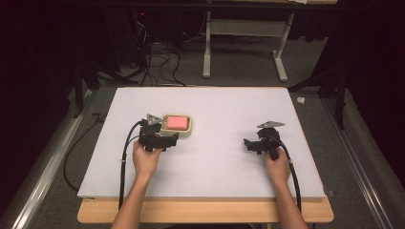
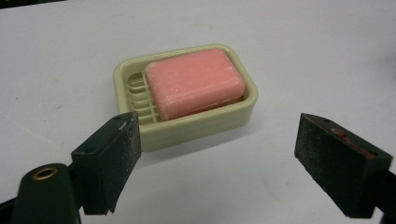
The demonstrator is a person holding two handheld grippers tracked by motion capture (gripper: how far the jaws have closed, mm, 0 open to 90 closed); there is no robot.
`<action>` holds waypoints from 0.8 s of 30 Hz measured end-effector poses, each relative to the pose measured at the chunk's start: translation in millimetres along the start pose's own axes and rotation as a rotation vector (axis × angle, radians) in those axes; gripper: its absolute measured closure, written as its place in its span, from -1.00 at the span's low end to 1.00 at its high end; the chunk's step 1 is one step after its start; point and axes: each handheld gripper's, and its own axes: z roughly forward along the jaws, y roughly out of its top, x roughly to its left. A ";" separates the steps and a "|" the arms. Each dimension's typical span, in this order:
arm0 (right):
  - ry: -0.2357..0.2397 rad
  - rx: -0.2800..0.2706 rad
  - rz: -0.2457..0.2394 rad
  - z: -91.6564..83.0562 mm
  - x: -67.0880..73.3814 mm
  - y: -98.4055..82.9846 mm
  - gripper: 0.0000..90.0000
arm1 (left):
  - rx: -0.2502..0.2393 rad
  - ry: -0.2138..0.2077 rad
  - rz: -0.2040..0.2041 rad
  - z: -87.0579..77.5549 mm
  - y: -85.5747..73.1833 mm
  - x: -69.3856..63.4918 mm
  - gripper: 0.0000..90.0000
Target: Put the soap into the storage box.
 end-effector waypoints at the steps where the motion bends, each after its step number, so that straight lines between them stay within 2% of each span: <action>1: 0.000 0.000 0.000 0.0 0.0 0.0 -0.69 | -0.002 -0.001 0.001 -0.8 -1.2 0.0 -0.66; 24: 0.000 0.000 0.002 0.0 0.2 0.0 -0.69 | -0.002 -0.003 -0.005 -9.2 -23.2 -1.1 -0.66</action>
